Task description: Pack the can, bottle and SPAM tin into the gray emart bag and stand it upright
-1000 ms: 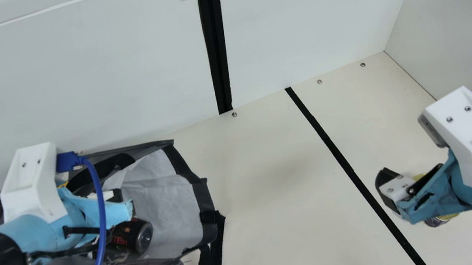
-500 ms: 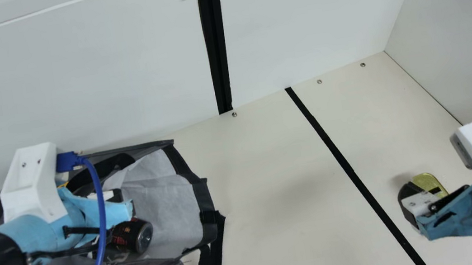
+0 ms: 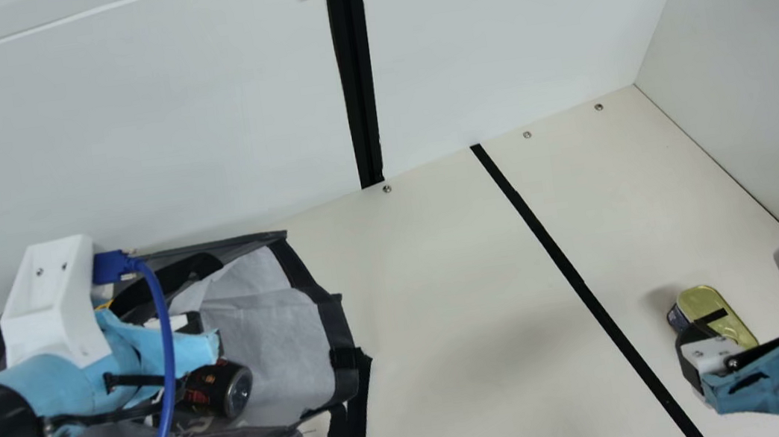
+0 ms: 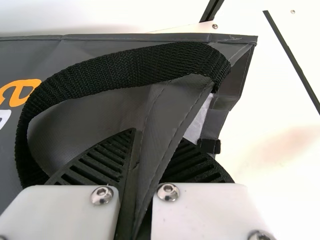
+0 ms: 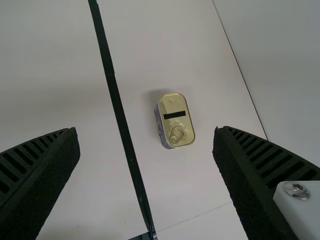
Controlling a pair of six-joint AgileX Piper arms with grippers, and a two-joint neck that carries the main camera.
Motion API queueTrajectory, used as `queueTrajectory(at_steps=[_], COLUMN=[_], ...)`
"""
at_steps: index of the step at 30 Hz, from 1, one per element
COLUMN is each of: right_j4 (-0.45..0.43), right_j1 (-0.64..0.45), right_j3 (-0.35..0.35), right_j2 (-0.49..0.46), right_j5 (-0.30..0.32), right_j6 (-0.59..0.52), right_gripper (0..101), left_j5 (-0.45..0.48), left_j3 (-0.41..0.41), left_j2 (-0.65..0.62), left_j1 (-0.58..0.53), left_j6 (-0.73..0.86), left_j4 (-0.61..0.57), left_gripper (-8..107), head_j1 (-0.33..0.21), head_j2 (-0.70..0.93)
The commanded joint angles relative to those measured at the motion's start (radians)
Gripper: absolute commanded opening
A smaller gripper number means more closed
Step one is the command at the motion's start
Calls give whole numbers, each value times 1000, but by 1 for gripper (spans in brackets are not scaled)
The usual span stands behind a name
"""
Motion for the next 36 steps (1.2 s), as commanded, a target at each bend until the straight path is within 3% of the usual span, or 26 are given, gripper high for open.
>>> queueTrajectory(at_steps=[1,15,36], right_j4=[-3,1,5], right_j1=[-3,-48,-71], right_j3=[-4,-47,-40], right_j2=[0,18,24], right_j5=[0,0,0], right_j6=[7,13,11], right_gripper=[95,95,95], left_j5=[0,0,0], left_j3=[0,0,0], left_j2=[0,0,0], left_j1=[0,0,0], left_j6=[0,0,0], left_j4=[0,0,0], left_gripper=[-8,-8,-8], head_j1=[-23,-23,-23], head_j2=[-2,-2,-2])
